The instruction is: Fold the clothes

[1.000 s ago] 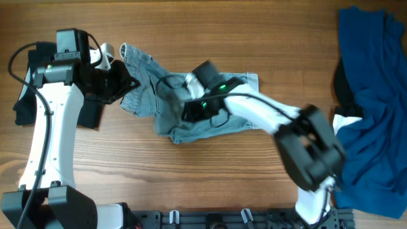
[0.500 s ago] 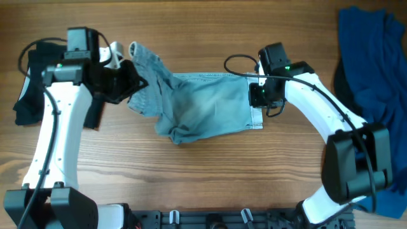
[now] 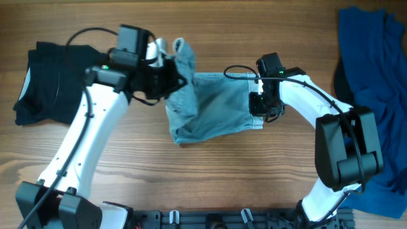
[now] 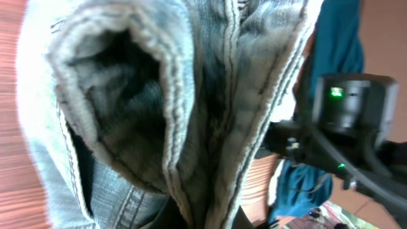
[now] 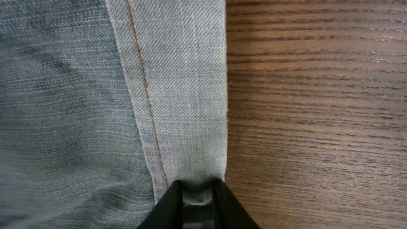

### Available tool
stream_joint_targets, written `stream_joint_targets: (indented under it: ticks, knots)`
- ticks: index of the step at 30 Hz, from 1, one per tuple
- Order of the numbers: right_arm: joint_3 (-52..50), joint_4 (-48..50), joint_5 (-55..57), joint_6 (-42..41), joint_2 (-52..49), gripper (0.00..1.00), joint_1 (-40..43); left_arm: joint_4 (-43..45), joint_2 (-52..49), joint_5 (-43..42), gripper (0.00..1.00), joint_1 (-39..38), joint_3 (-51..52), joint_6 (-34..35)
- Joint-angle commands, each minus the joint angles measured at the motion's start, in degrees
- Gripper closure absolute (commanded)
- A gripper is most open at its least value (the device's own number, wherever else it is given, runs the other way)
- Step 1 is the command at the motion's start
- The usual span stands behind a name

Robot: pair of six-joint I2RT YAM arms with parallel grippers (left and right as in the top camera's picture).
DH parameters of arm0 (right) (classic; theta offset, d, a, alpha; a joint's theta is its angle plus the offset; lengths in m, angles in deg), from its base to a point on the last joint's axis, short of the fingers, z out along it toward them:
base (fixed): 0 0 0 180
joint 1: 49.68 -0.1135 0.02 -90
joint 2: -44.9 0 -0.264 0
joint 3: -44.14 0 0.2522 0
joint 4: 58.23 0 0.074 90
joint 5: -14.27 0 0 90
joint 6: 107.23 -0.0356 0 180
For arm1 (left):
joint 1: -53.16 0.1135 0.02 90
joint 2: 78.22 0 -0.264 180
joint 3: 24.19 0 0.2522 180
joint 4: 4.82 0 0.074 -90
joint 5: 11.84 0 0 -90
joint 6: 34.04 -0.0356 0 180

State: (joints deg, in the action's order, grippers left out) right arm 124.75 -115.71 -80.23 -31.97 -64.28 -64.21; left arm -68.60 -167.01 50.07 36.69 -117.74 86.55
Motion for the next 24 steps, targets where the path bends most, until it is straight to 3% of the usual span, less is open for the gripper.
stream_joint_targets:
  ticks: [1, 4, 7, 12, 24]
  knots:
    - [-2.1, 1.92, 0.98, -0.48, -5.79, 0.84, -0.09, 3.85, 1.7, 3.87, 0.96, -6.91, -1.81, 9.07]
    - [-2.1, 1.84, -1.22, -0.44, -5.79, 0.85, -0.09, 4.07, 1.57, 14.27, 0.96, -13.53, -1.81, 11.08]
    - [-2.1, 1.25, -1.57, -0.46, -5.79, 0.87, -0.09, 4.2, 1.55, 19.1, 0.96, -16.35, -1.81, 12.33]
    - [-2.1, 0.09, -1.57, -0.85, -5.79, 0.88, -0.22, 4.87, -0.24, 19.87, 0.96, -17.44, -1.81, 16.85]
    - [-2.1, -0.17, -2.86, -1.95, -5.79, 0.88, -1.7, 11.67, -5.62, 16.72, 0.96, -18.27, -1.81, 16.81]
